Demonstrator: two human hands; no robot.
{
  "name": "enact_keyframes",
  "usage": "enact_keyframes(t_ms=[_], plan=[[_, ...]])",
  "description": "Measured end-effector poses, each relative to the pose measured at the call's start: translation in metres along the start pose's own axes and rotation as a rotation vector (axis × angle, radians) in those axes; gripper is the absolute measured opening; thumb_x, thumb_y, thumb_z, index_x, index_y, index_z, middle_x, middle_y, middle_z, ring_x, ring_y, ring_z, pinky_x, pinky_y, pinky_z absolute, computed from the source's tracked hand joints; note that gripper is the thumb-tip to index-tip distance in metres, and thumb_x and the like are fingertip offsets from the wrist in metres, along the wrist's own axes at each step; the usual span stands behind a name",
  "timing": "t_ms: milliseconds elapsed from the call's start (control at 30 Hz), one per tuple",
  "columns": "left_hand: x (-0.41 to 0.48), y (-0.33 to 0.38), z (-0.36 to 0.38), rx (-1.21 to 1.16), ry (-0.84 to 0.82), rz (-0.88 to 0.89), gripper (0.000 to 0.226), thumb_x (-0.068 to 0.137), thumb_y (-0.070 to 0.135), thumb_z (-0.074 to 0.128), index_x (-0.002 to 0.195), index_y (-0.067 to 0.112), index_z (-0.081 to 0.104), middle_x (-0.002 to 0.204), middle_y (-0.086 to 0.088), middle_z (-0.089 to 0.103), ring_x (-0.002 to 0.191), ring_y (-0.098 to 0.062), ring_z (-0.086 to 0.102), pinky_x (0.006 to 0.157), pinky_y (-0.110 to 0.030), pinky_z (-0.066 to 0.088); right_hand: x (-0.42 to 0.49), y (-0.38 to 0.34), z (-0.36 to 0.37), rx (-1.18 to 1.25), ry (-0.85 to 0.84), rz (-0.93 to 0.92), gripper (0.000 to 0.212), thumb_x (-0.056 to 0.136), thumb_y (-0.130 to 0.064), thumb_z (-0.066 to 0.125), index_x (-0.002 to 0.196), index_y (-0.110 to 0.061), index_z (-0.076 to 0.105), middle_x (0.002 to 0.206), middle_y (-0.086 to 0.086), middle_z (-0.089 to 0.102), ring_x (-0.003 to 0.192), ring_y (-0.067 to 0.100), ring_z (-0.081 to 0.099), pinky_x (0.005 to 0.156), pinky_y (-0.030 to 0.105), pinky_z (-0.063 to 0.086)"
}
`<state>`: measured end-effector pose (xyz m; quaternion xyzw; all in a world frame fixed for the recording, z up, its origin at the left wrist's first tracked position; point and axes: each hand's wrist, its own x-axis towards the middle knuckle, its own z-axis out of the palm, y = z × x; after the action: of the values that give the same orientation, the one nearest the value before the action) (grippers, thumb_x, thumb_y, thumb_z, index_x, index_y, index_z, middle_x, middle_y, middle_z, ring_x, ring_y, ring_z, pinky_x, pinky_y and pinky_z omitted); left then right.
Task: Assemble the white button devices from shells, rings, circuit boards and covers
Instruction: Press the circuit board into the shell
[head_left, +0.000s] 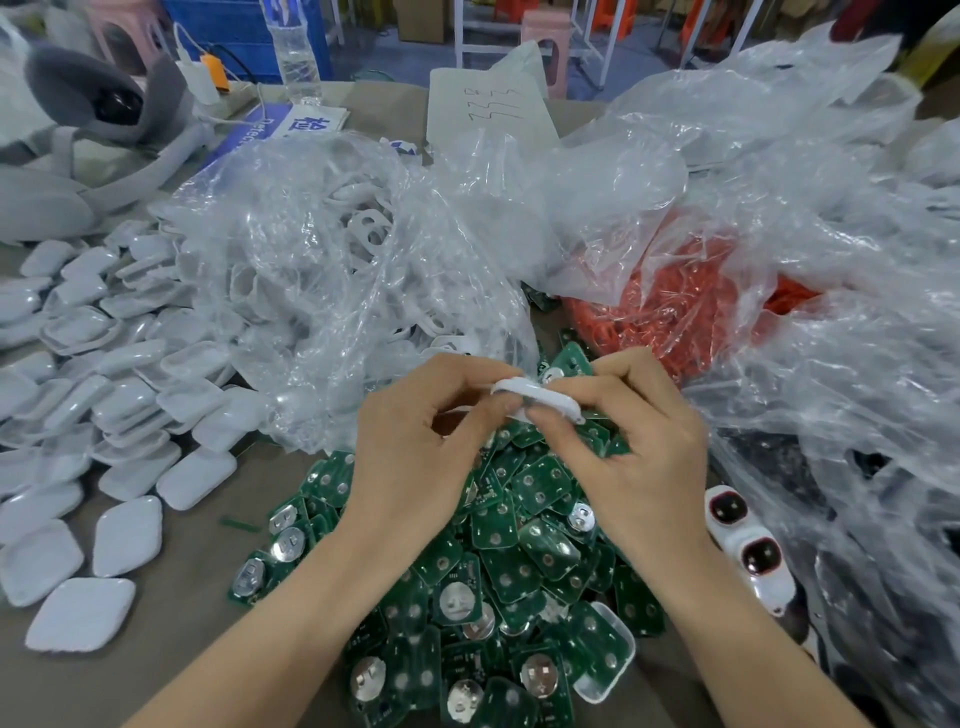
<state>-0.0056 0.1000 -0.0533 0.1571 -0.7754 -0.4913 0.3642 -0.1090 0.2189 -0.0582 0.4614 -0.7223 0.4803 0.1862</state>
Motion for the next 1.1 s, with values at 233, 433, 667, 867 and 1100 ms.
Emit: enact_keyframes(t_ms=[233,433,667,867,1100], plan=[[-0.002,-0.002,0.0,0.162,0.146,0.574,0.016,0.088,0.008,0.064,0.102,0.016,0.063,0.096,0.002,0.055,0.081,0.0,0.06,0.061,-0.015,0.045,-0.004,-0.005,-0.006,-0.137,0.255,-0.317,0.007,0.081,-0.001,0.074,0.079,0.005,0.072,0.075,0.019,0.059,0.074,0.018,0.051,0.07,0.02,0.045],[-0.006,0.0,0.0,0.119,0.15,0.683,0.016,0.09,0.001,0.061,0.102,0.012,0.063,0.099,-0.002,0.055,0.092,-0.011,0.069,0.049,-0.033,0.048,-0.007,-0.01,-0.005,-0.097,0.347,-0.393,0.021,0.079,0.003,0.076,0.092,-0.002,0.06,0.091,0.009,0.048,0.082,0.018,0.054,0.086,0.015,0.045],[-0.008,0.002,0.003,0.087,0.152,0.709,0.013,0.091,-0.001,0.061,0.1,0.007,0.063,0.099,-0.004,0.054,0.085,-0.018,0.068,0.05,-0.034,0.047,-0.007,-0.012,-0.008,-0.11,0.347,-0.411,0.027,0.073,0.008,0.077,0.092,-0.002,0.059,0.091,0.01,0.047,0.083,0.02,0.055,0.087,0.016,0.044],[-0.006,0.003,0.002,0.125,0.159,0.681,0.019,0.086,-0.003,0.062,0.1,0.01,0.062,0.097,-0.004,0.053,0.103,0.005,0.061,0.054,-0.023,0.045,-0.006,-0.01,-0.007,-0.1,0.352,-0.402,0.019,0.081,0.001,0.074,0.093,-0.003,0.06,0.093,0.011,0.049,0.089,0.012,0.052,0.09,0.013,0.041],[-0.006,0.0,0.004,0.093,0.159,0.427,0.018,0.084,0.007,0.066,0.097,0.019,0.066,0.088,0.008,0.054,0.078,0.012,0.053,0.066,-0.002,0.04,-0.004,-0.006,-0.007,-0.003,0.219,-0.299,0.014,0.083,-0.007,0.072,0.097,-0.003,0.071,0.091,0.008,0.051,0.082,0.011,0.052,0.078,0.012,0.044]])
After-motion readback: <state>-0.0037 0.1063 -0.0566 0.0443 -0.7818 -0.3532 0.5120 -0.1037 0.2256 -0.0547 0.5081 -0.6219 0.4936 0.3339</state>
